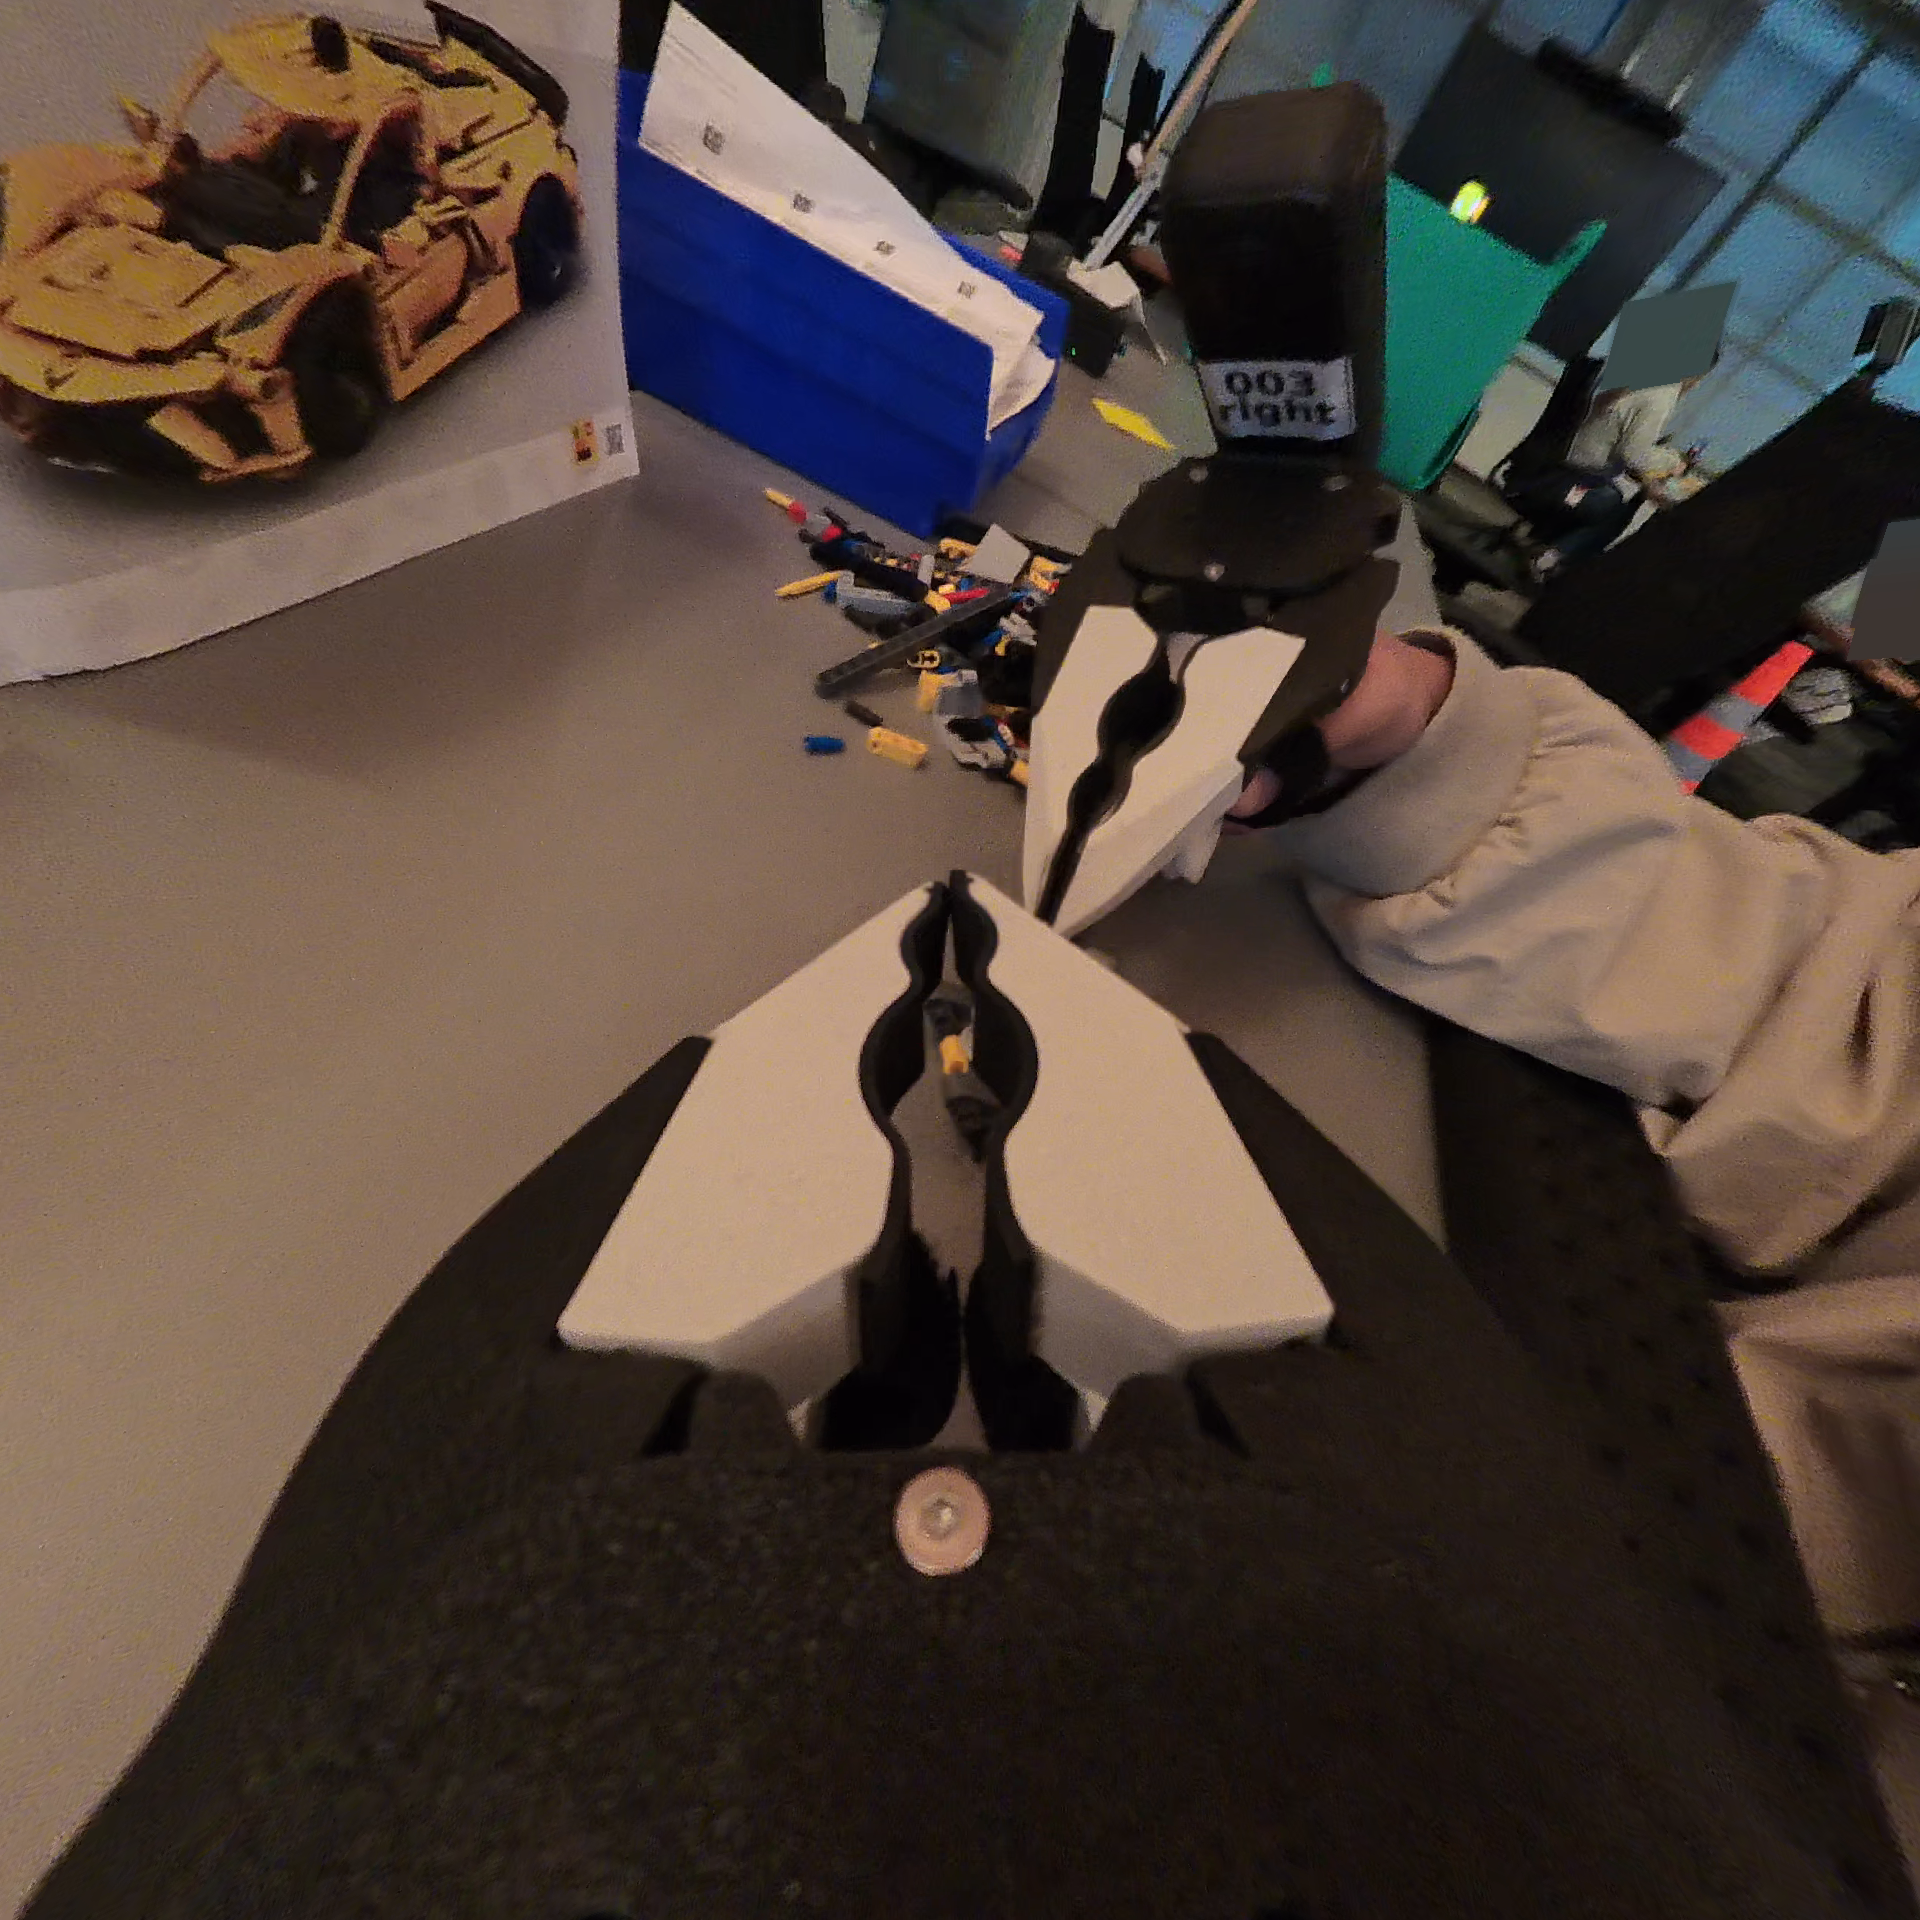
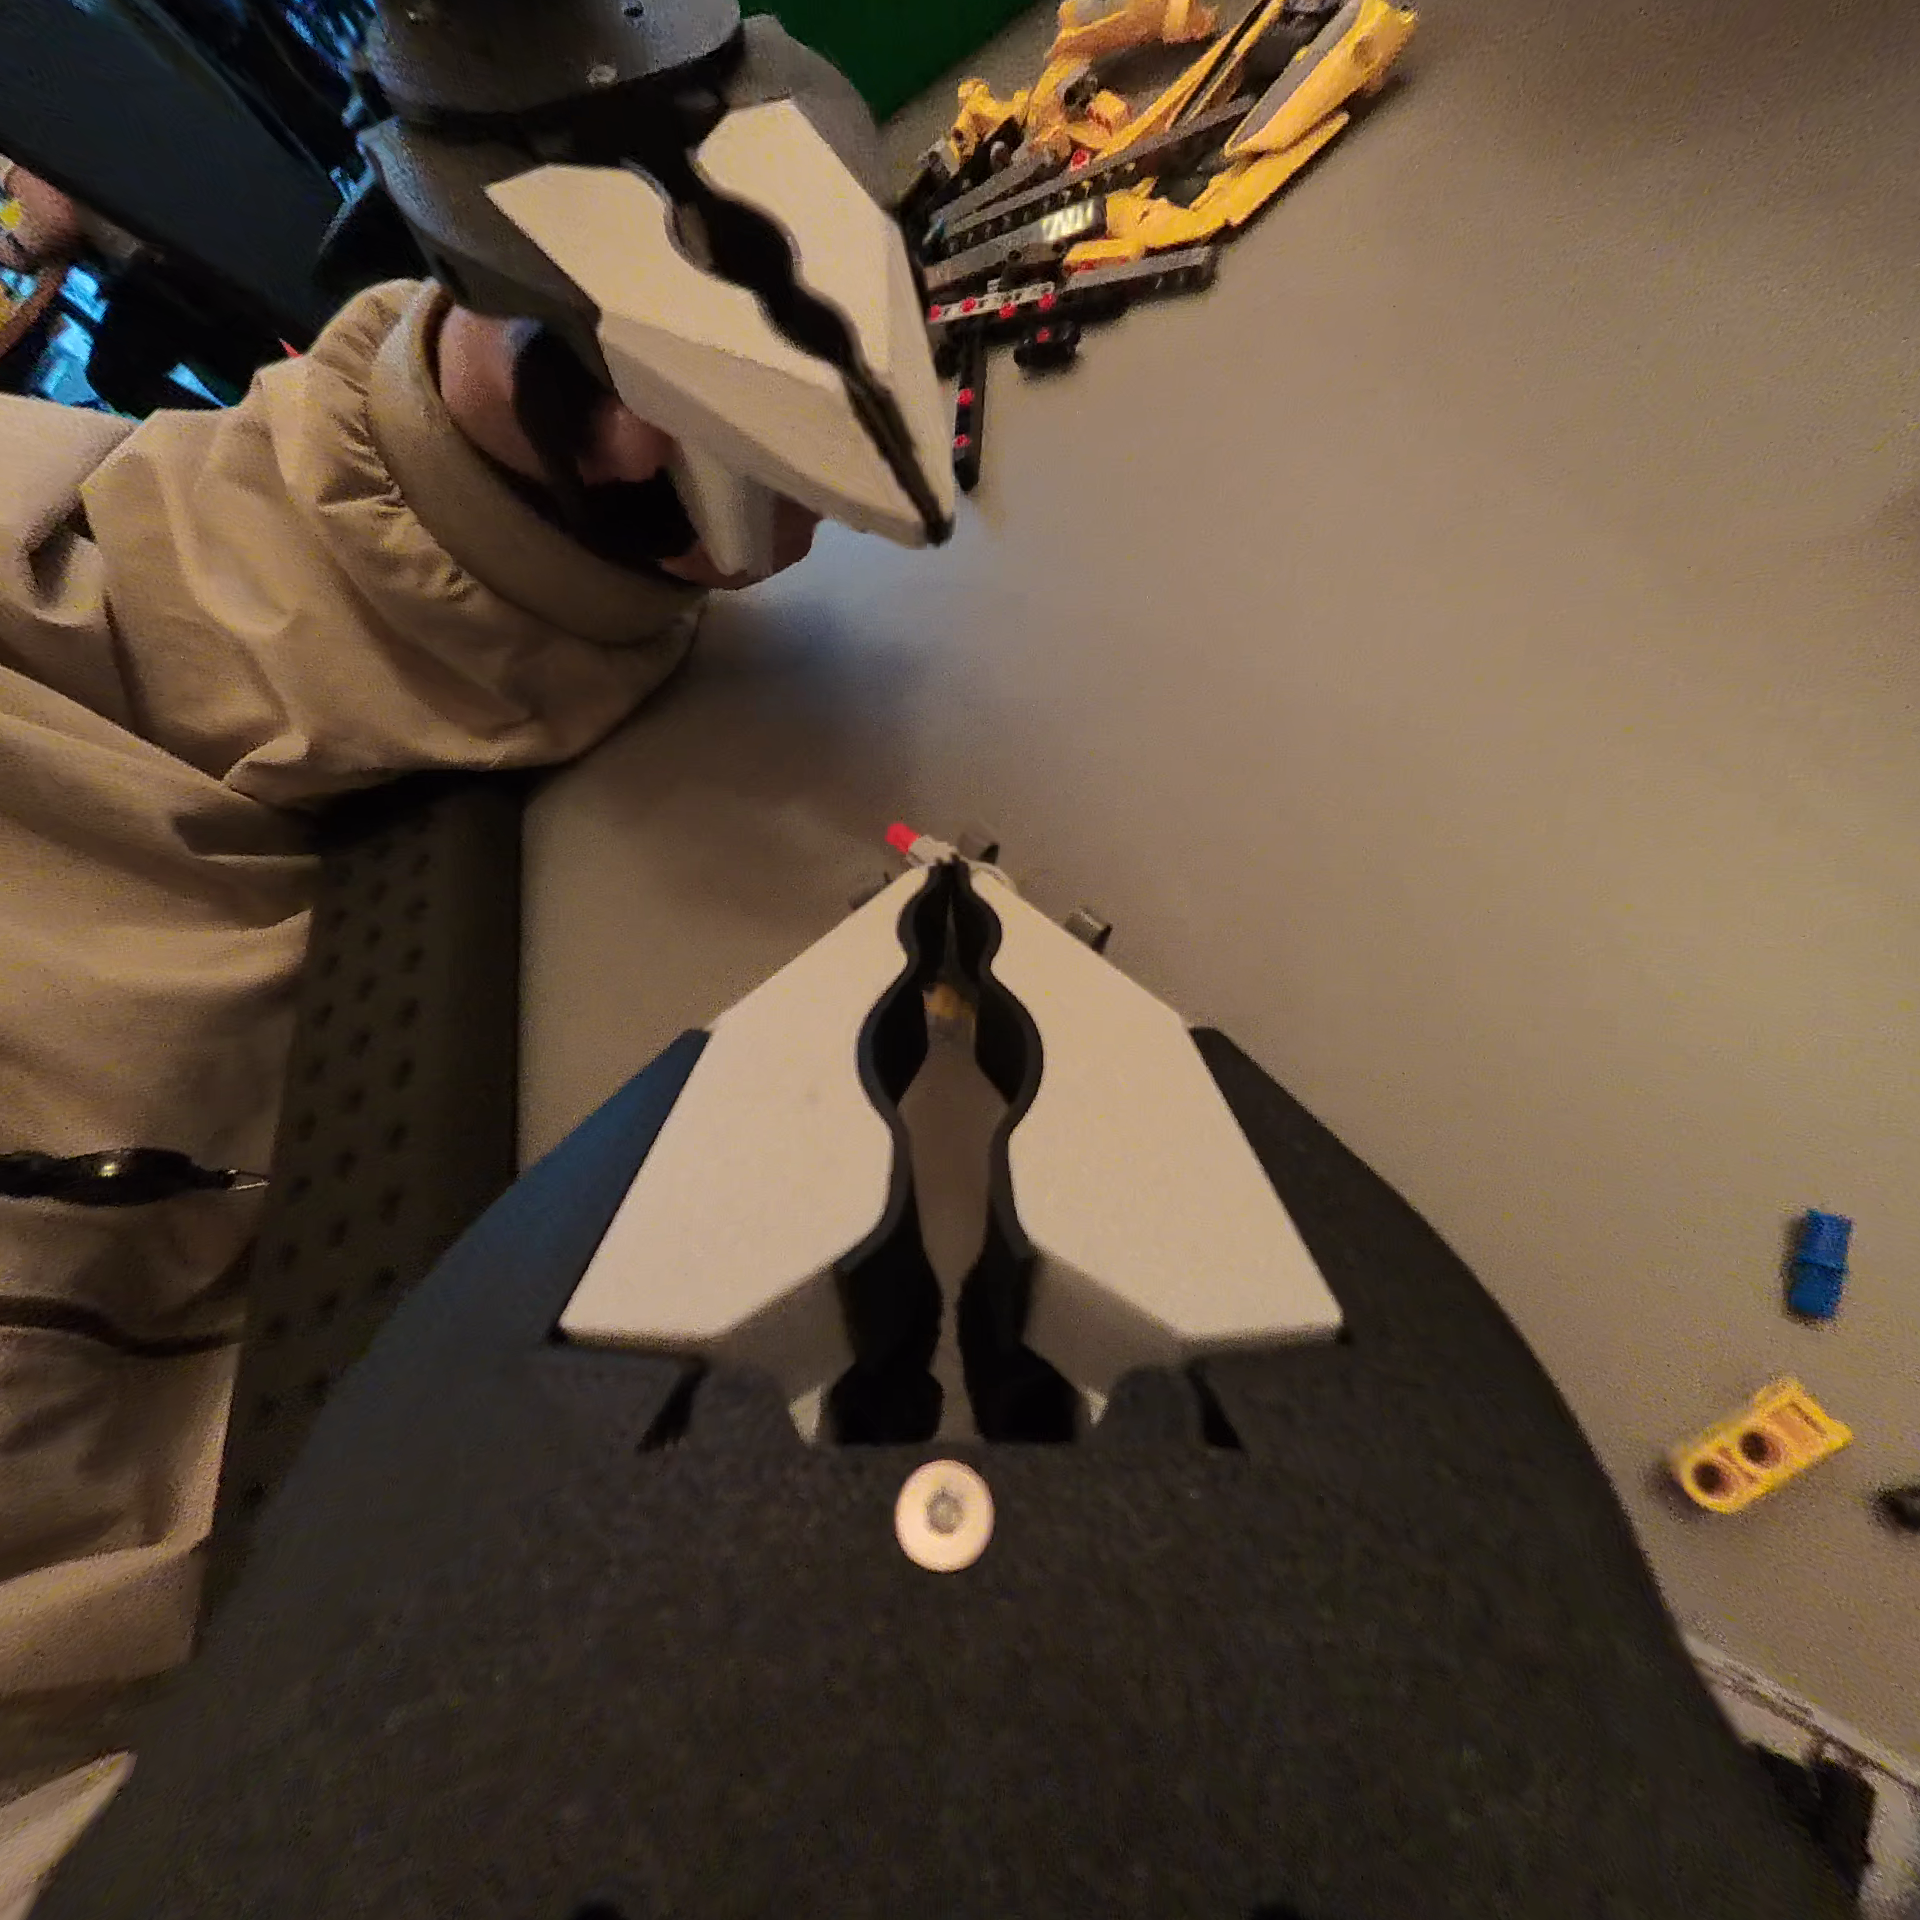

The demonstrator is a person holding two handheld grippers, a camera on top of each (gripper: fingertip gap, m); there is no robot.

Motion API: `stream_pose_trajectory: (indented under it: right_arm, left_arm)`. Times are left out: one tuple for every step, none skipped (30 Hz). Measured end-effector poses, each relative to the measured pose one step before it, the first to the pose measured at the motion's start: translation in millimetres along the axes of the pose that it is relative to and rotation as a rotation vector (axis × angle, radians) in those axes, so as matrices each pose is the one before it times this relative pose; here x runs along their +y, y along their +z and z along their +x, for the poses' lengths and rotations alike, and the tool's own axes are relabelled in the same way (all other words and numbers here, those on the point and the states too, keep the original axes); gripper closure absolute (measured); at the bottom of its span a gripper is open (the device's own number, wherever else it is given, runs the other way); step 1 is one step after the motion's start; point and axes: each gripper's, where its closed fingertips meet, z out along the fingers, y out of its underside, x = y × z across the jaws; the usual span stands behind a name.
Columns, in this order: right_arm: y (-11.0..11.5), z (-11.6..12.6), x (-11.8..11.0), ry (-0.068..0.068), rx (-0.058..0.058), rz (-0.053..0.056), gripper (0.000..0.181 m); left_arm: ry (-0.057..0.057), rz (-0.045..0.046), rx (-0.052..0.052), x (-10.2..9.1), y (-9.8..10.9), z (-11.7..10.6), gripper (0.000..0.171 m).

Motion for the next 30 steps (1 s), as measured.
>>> stream_pose_trajectory:
  right_arm:
    - [0.79, -0.16, -2.12, -0.0161, 0.0109, 0.0075, 0.181]
    - [0.20, -2.95, -1.33, -0.0083, -0.0127, 0.0042, 0.181]
    - [0.00, -2.80, -1.14, 0.0019, -0.0169, 0.0052, 0.181]
    - [-0.14, -1.35, -1.85, -0.0011, -0.0071, 0.0129, 0.181]
    - [0.07, -2.23, -0.74, -0.0082, -0.0115, 0.0043, 0.181]
    - [-0.14, -2.63, -1.68, -0.0060, -0.0150, 0.0098, 0.181]
    - [-0.53, -1.78, -2.62, -0.0052, -0.0094, 0.0156, 0.181]
    - [-0.95, -2.71, -3.22, -0.0034, -0.0170, 0.0196, 0.181]
    - [-1.42, -4.32, -4.48, -0.0003, -0.0282, 0.0273, 0.181]
    - [-2.02, -2.75, -4.13, 0.0017, -0.0184, 0.0242, 0.181]
    - [-2.68, -0.58, -4.44, 0.0037, -0.0061, 0.0269, 0.181]
    - [-2.63, -3.38, -4.31, 0.0079, -0.0266, 0.0276, 0.181]
    - [-1.85, -6.16, -5.00, 0.0093, -0.0438, 0.0332, 0.181]
    - [-1.03, -3.44, -3.97, 0.0086, -0.0239, 0.0248, 0.181]
    - [-0.61, -2.74, -2.32, 0.0054, -0.0202, 0.0139, 0.181]
    - [-0.16, -3.10, -0.33, 0.0037, -0.0207, 0.0026, 0.181]
    - [0.08, -1.72, -0.32, 0.0014, -0.0107, 0.0020, 0.181]
    - [0.12, 0.05, -0.76, -0.0002, 0.0006, 0.0051, 0.181]
    - [0.02, 0.43, -0.90, -0.0011, 0.0035, 0.0058, 0.181]
    - [0.35, -0.40, -1.32, 0.0026, -0.0015, 0.0081, 0.181]
    - [0.41, 1.13, -1.30, 0.0024, 0.0080, 0.0097, 0.181]
    - [0.24, 1.70, 0.25, -0.0028, 0.0097, -0.0002, 0.181]
    - [0.10, 4.35, 1.87, -0.0009, 0.0254, -0.0083, 0.181]
    - [-0.44, 6.07, 1.45, -0.0062, 0.0354, -0.0059, 0.181]
    - [-1.25, 6.25, 0.60, -0.0131, 0.0375, -0.0017, 0.176]
    - [-1.56, 5.31, -0.19, -0.0119, 0.0327, 0.0019, 0.169]
    - [-1.88, 4.28, -1.92, -0.0126, 0.0266, 0.0113, 0.164]
    - [-1.81, 4.96, -2.61, -0.0147, 0.0340, 0.0149, 0.159]
    - [-0.96, 4.66, -0.90, -0.0265, 0.0359, 0.0047, 0.156]
    - [0.17, 2.40, 1.50, -0.0372, 0.0262, -0.0098, 0.154]
  left_arm:
    - [0.0112, -0.01469, 0.0149, 3.34, 2.41, 3.15, 0.169]
    - [0.0042, -0.01847, 0.0313, 3.68, 2.66, 5.44, 0.156]
    - [0.0015, -0.02096, 0.0379, 3.89, 2.66, 6.72, 0.142]
    - [0.0042, -0.01819, 0.0269, 3.33, 2.58, 5.13, 0.140]
    - [0.0130, -0.01596, 0.0181, 3.31, 2.45, 4.02, 0.138]
    - [0.0190, -0.01517, 0.0116, 3.30, 1.91, 3.11, 0.138]
    - [0.0153, -0.00988, 0.0080, 2.34, 1.55, 2.14, 0.138]
    - [0.0055, -0.00251, 0.0117, 1.32, 1.19, 2.08, 0.138]
    - [-0.0044, 0.00156, 0.0166, 0.45, 0.62, 2.22, 0.138]
    - [-0.0090, 0.00035, 0.0262, 0.44, 0.11, 3.43, 0.138]
    - [-0.0096, 0.00459, 0.0314, -0.43, -0.67, 4.34, 0.138]
    - [-0.0016, 0.01245, 0.0272, -1.92, -1.26, 4.12, 0.138]
    - [0.0117, 0.01980, 0.0139, -3.49, -1.52, 2.76, 0.142]
    - [0.0180, 0.02248, -0.0010, -4.06, -1.27, 1.36, 0.144]
    - [0.0182, 0.01387, -0.0029, -2.15, -0.63, 1.31, 0.145]
    - [0.0103, 0.00618, 0.0040, -0.63, -0.14, 1.58, 0.147]
    - [0.0008, 0.00231, 0.0041, -0.31, -0.11, 0.68, 0.148]
    - [0.0020, 0.00132, -0.0043, -0.42, -0.24, -0.97, 0.150]
    - [0.0071, 0.00148, -0.0109, -0.58, -0.31, -2.06, 0.151]
    - [0.0071, 0.00195, -0.0145, -0.70, -0.20, -2.36, 0.155]
    - [0.0071, -0.00062, -0.0129, -0.10, 0.08, -2.11, 0.155]
    - [0.0057, -0.00819, -0.0138, 1.22, 0.20, -2.21, 0.155]
    - [0.0005, -0.01295, -0.0263, 2.11, 0.27, -4.54, 0.155]
    - [-0.0009, -0.00954, -0.0336, 1.58, 0.42, -5.61, 0.156]
    - [-0.0024, -0.00287, -0.0365, 0.52, 0.31, -6.13, 0.156]
    - [-0.0089, 0.00270, -0.0310, -0.37, 0.01, -5.65, 0.156]
    - [-0.0160, 0.00884, -0.0214, -1.06, -0.38, -4.80, 0.156]
    - [-0.0208, 0.01313, -0.0254, -1.59, -1.01, -5.93, 0.156]
    - [-0.0274, 0.01170, -0.0184, -1.45, -1.22, -5.54, 0.156]
    - [-0.0347, 0.00853, 0.0059, -0.84, -1.13, -2.27, 0.156]
